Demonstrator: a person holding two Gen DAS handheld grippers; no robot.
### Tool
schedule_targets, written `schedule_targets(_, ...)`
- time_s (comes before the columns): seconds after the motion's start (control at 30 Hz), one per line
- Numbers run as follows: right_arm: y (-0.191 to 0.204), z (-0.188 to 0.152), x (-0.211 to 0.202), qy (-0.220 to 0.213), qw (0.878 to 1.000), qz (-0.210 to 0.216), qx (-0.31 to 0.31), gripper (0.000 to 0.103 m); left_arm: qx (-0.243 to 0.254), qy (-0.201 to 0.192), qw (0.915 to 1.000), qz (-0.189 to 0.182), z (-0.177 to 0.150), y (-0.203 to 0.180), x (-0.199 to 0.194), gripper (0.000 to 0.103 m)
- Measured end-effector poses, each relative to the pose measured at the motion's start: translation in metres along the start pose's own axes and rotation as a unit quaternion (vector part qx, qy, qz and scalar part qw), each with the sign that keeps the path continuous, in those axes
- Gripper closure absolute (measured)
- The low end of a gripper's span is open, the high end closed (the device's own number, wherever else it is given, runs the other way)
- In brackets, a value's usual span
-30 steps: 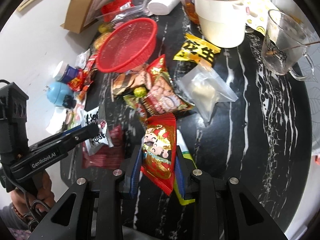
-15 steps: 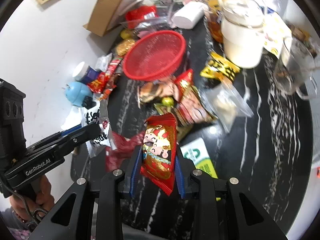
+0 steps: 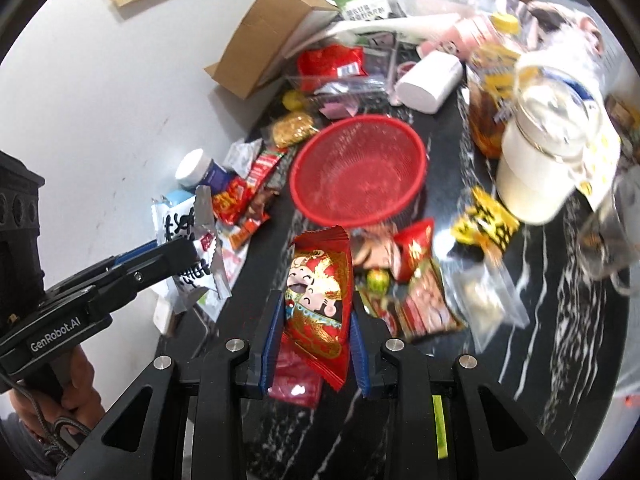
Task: Organize snacks
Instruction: 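Carry both held packets over the red mesh basket with both grippers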
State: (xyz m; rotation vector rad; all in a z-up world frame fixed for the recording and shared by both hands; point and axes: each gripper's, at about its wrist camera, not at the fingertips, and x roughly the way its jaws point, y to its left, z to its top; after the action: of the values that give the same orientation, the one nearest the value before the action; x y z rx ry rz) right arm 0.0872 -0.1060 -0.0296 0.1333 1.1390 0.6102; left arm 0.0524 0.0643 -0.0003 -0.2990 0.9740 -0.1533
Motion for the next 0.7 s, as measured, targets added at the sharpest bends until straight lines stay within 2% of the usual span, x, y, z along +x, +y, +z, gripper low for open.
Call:
schedule_targets(0.33, -0.006, 0.044, 0.024, -0.004, 1.0, -0.002, -0.009, 0.073, 0.004, -0.006, 0.9999, 0.013, 0.036, 0.011, 0.025, 0.077)
schedule_targets(0.7, -0.025, 0.095, 0.066, 0.007, 1.0, -0.021, -0.014, 0.073, 0.009, 0.008, 0.9996, 0.025, 0.074, 0.028, 0.08, 0.077)
